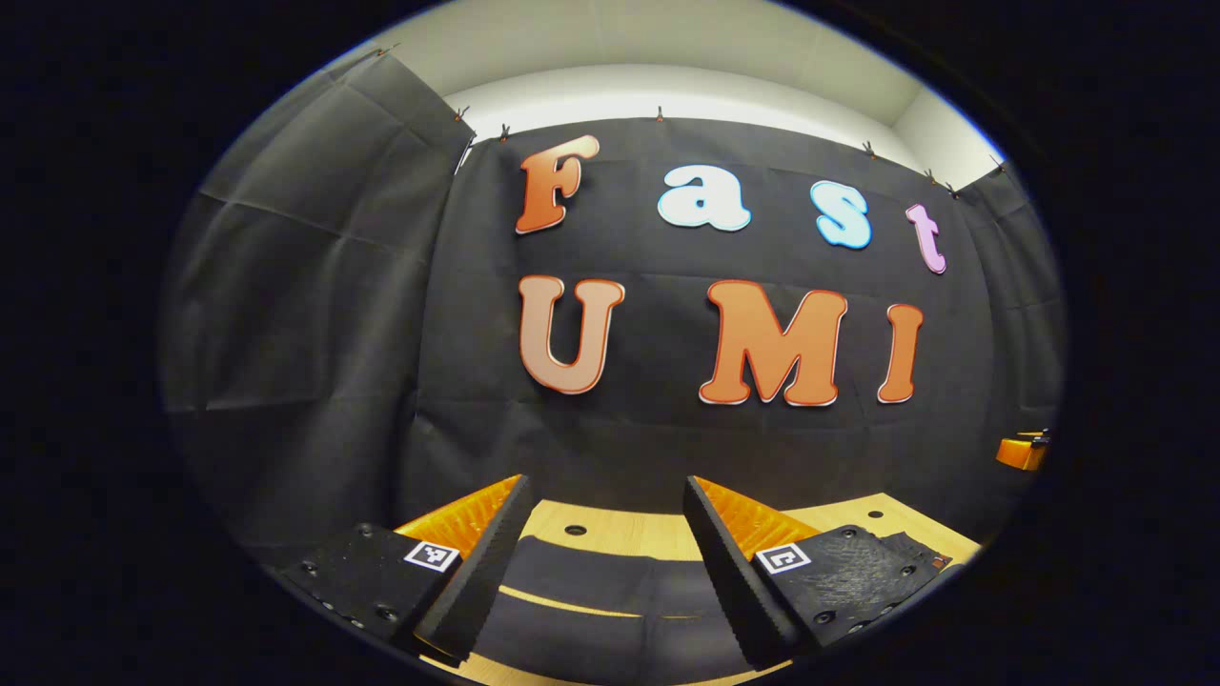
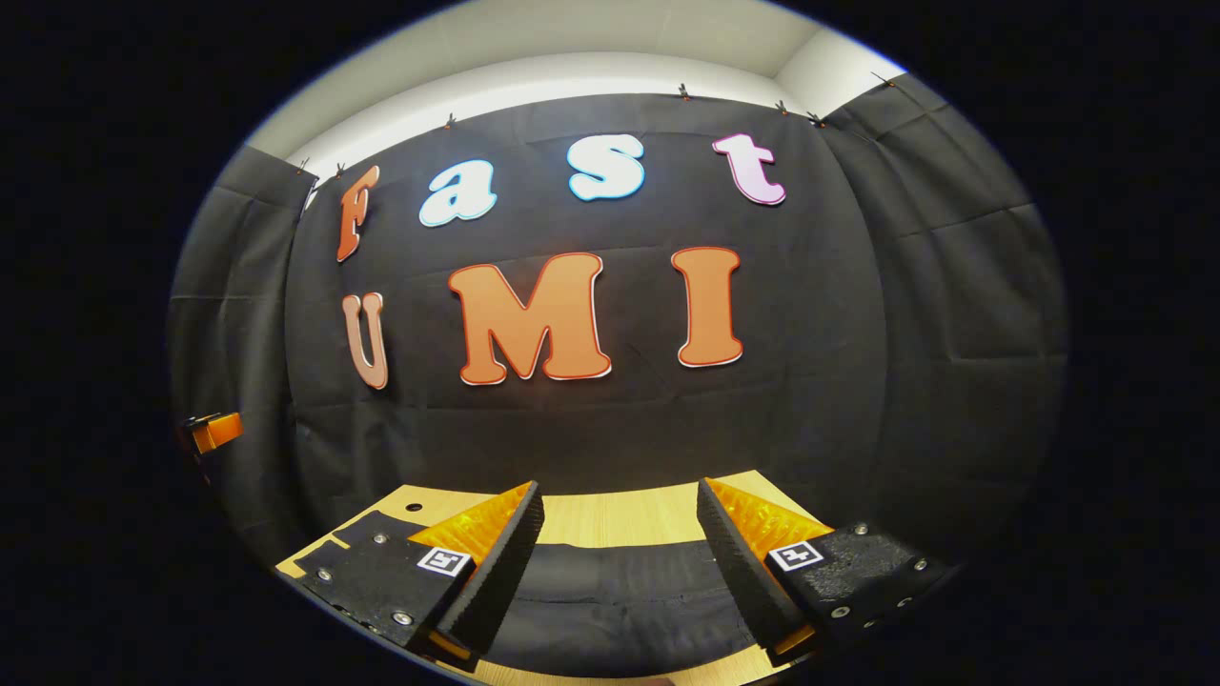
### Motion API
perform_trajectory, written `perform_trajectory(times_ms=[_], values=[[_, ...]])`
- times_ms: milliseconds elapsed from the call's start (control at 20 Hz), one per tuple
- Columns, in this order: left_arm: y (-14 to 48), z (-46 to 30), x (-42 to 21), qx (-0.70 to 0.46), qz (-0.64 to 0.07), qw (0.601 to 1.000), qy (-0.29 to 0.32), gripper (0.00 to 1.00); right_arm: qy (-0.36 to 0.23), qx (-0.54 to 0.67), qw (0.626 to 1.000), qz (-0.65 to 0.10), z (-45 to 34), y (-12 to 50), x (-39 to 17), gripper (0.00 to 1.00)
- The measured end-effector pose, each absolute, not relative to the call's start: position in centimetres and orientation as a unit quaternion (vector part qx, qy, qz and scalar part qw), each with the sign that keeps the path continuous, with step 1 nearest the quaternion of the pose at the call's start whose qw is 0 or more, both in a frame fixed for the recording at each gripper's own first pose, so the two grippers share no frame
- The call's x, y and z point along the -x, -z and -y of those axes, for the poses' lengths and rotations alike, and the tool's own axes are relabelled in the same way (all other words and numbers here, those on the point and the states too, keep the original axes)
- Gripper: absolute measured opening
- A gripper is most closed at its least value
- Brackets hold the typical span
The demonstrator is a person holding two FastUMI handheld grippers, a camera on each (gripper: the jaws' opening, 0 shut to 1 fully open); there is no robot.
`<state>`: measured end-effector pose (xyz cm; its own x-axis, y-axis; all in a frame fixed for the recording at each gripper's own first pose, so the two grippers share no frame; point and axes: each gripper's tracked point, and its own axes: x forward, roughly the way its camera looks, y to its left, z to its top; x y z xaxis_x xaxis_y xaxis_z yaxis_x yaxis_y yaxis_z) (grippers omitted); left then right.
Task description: Grasp the waist and the cuffs of the jeans and fold them to make the two legs overlap; first hold the waist and fold one-third of the jeans toward the cuffs, then hold the cuffs and fold the remaining one-third in the same direction to finish folding.
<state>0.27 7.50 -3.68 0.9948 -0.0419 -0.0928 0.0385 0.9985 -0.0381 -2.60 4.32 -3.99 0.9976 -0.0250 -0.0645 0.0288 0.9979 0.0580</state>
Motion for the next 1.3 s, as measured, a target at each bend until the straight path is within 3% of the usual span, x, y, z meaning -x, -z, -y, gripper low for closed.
perform_trajectory(times_ms=[250,450,1300], values=[[10.0,-8.8,0.5,0.096,-0.129,0.987,0.029,0.97,-0.009,-0.037,0.998,-0.054,-6.0,5.2,1.0,1.00],[15.6,-11.1,1.1,0.212,-0.207,0.955,0.018,0.98,-0.033,-0.051,0.995,-0.074,-8.3,6.8,0.2,1.00],[35.7,-13.4,5.5,0.438,-0.413,0.785,-0.148,0.98,-0.044,-0.063,0.977,-0.198,-9.9,15.8,0.5,0.98]])
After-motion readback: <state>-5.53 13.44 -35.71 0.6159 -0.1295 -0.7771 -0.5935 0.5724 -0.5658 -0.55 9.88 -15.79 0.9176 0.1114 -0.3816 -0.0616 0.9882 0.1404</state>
